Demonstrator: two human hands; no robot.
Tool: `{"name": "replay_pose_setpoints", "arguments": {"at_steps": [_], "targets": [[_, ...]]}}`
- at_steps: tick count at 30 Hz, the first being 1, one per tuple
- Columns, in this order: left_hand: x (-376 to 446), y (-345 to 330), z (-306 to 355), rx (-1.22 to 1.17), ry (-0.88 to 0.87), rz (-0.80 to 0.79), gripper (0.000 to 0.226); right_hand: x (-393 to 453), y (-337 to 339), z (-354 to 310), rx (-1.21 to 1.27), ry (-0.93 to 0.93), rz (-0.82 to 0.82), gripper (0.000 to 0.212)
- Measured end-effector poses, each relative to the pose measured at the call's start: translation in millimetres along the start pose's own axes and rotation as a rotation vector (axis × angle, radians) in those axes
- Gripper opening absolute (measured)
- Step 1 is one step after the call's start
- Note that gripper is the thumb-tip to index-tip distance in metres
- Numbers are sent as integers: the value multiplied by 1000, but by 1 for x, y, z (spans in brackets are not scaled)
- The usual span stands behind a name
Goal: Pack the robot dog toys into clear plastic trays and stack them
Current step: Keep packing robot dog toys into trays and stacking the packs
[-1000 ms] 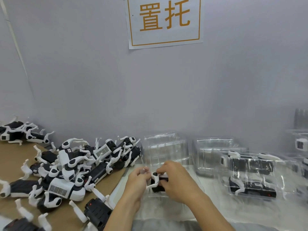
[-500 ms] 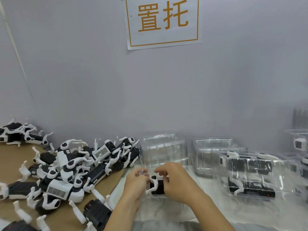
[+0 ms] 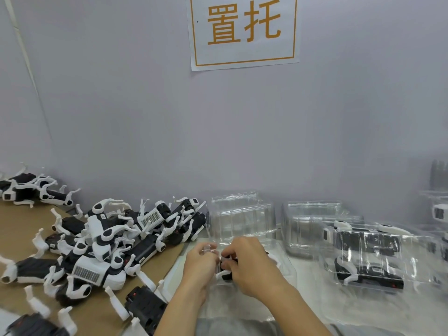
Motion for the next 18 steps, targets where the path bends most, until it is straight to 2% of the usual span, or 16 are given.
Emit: {"name": "replay_pose_setpoints", "arguments": {"at_steps": [3,9,12,15,18], "targets": [[-1,0,0,-7,-5,8,30,0,-1,2,5,-1,9,49],[0,0,0,-24,0,23,33,3,4,6,58,-8,-85,23],[2,2,-1,-18,-4,27,35,4,9,10,87,-31,-109,23],[6,5,-3,19,-28,53,35,8,19,24,142,-73,-39,26],[8,9,-2,67,-54,75,34,12,33,45,205,-142,122,27]]}}
Point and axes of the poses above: each hand's wrist, its own x-axis towards the middle knuckle, its own y-axis out of the back of the hand, z = x × y, the point moved 2 cm from there along x, towards the middle knuckle, and after that the axes turned 13 degrees about -y, right-handed, at the moved point
